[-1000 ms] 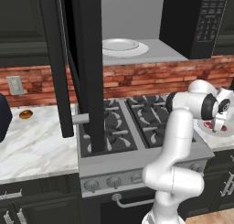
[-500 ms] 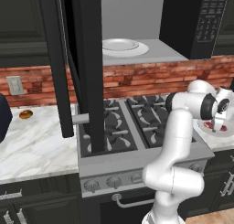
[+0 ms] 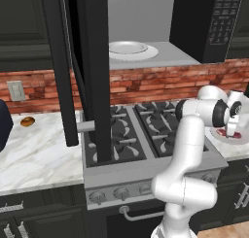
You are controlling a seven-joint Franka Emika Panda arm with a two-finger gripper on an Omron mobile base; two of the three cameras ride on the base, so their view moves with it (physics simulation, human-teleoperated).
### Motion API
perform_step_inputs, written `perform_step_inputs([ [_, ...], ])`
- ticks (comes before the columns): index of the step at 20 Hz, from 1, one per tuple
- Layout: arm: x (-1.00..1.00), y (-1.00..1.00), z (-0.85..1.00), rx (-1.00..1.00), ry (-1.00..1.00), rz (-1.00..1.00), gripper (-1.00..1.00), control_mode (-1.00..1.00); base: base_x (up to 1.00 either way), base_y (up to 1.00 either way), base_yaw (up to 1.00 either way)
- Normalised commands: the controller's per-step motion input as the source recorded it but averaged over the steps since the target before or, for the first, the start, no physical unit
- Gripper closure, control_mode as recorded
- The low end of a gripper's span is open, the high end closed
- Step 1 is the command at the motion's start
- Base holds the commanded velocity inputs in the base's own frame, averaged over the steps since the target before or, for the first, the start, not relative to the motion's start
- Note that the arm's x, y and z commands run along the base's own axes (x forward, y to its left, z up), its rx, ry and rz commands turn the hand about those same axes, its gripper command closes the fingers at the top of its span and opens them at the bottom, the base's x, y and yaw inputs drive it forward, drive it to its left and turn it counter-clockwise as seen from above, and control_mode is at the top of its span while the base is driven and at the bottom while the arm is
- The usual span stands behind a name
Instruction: Pick the steak from the counter and place it in the microwave. Then turn on the microwave.
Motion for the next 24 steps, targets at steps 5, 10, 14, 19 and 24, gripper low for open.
perform_step_inputs([
  [5,0.02,0.0,-0.18,0.0,0.02,-0.01,1.0,-1.0,0.0,0.0,0.0],
  [10,-0.11,0.0,0.0,0.06,0.0,0.0,1.0,-1.0,0.0,0.0,0.0],
  [14,-0.29,-0.01,0.05,0.06,-0.01,0.0,1.0,-1.0,0.0,0.0,0.0],
  [19,-0.29,0.01,0.04,0.03,-0.07,-0.01,1.0,-1.0,0.0,0.0,0.0],
  [24,-0.23,0.07,0.2,0.0,-0.07,-0.01,1.0,-1.0,0.0,0.0,0.0],
])
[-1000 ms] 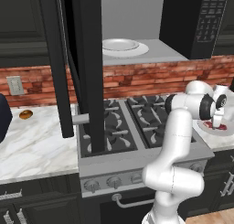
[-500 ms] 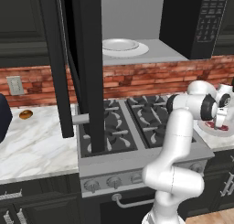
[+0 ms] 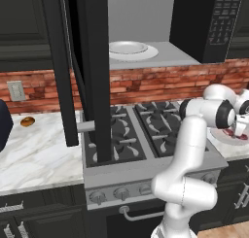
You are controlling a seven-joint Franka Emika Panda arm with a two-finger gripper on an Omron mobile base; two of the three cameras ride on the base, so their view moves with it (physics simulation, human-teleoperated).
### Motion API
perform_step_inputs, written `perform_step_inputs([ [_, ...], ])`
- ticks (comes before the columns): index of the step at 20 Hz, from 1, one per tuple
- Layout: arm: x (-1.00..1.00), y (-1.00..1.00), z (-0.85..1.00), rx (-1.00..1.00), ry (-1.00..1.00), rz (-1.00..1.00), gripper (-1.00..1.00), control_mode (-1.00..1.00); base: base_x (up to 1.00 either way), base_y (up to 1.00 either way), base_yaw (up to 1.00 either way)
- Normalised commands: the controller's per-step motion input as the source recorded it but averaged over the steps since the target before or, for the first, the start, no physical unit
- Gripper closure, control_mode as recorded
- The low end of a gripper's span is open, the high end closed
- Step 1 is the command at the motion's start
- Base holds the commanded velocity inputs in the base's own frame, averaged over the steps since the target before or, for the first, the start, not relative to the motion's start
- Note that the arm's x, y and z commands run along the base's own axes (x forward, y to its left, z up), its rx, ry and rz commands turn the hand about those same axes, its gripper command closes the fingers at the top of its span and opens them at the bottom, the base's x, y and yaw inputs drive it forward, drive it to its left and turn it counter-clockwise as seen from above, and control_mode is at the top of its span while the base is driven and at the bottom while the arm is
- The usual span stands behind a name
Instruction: Pick the steak from the counter and place it in the microwave. Then turn on the microwave.
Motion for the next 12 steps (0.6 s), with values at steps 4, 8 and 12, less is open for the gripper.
perform_step_inputs([
  [4,-0.23,0.11,0.29,0.0,-0.06,0.0,1.0,-1.0,0.0,0.0,0.0],
  [8,-0.29,0.15,0.27,0.0,-0.09,0.0,1.0,-1.0,0.0,0.0,0.0],
  [12,-0.35,0.2,0.2,-0.02,-0.16,0.04,1.0,-1.0,0.0,0.0,0.0],
])
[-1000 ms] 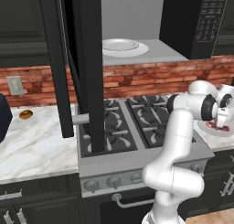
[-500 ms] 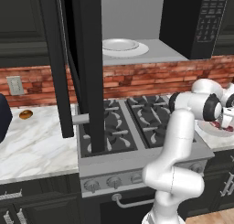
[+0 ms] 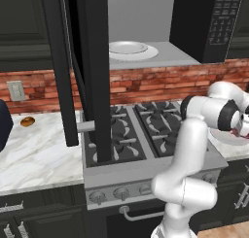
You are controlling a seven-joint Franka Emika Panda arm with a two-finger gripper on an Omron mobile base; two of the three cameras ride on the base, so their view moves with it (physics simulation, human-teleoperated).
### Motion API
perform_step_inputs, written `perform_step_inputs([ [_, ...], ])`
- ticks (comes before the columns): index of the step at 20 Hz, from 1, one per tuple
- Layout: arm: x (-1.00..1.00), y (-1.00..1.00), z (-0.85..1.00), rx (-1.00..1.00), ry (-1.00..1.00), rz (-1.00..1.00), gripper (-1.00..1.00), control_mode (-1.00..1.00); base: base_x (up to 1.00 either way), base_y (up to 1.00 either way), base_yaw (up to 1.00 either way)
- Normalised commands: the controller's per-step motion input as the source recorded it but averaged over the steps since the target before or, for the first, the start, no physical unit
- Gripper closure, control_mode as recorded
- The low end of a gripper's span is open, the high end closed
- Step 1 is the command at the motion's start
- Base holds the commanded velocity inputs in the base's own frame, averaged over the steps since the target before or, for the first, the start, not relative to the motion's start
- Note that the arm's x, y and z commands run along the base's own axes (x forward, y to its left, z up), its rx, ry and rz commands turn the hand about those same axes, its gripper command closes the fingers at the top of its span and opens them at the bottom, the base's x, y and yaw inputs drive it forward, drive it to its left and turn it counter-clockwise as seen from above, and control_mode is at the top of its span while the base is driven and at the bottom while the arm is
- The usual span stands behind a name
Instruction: Pick the steak from the counter and place it in the microwave. Then turn on the microwave.
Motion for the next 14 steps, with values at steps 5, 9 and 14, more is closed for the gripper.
perform_step_inputs([
  [5,-0.37,0.17,0.23,-0.1,-0.27,0.13,1.0,-1.0,0.0,0.0,0.0],
  [9,-0.28,0.18,0.27,-0.16,-0.26,0.19,1.0,-1.0,0.0,0.0,0.0],
  [14,-0.22,0.2,0.31,-0.17,-0.14,0.22,1.0,-1.0,0.0,0.0,0.0],
])
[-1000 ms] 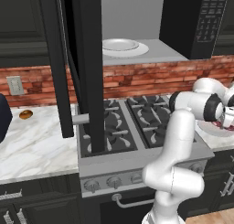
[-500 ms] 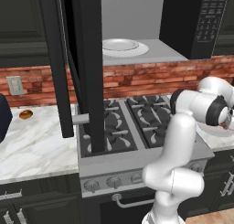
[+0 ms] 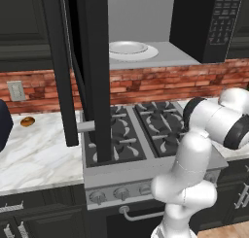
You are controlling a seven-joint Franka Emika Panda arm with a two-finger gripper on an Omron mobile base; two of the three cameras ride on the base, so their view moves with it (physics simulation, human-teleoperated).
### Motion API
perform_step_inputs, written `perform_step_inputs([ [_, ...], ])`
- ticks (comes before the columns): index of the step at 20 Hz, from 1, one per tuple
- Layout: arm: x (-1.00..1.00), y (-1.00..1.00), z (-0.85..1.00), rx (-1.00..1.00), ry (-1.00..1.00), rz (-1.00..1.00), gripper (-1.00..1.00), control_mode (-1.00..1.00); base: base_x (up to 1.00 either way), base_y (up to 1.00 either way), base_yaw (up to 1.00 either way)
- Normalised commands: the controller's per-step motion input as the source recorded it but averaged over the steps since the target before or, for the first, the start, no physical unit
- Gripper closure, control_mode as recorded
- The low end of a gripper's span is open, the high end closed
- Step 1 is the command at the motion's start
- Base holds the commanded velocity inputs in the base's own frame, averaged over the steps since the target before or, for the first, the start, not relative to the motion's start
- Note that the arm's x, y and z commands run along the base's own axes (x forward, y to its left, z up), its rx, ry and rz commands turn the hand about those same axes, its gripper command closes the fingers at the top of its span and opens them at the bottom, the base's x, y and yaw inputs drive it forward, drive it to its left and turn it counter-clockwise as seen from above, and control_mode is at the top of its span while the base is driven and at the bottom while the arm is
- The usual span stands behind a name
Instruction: Pick the steak from the counter and place it in the microwave. Then turn on the microwave.
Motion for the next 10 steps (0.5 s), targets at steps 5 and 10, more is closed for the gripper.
perform_step_inputs([
  [5,-0.12,0.22,0.39,-0.15,0.0,0.18,1.0,-1.0,0.0,0.0,0.0],
  [10,-0.11,0.21,0.48,-0.14,0.0,0.15,1.0,-1.0,0.0,0.0,0.0],
])
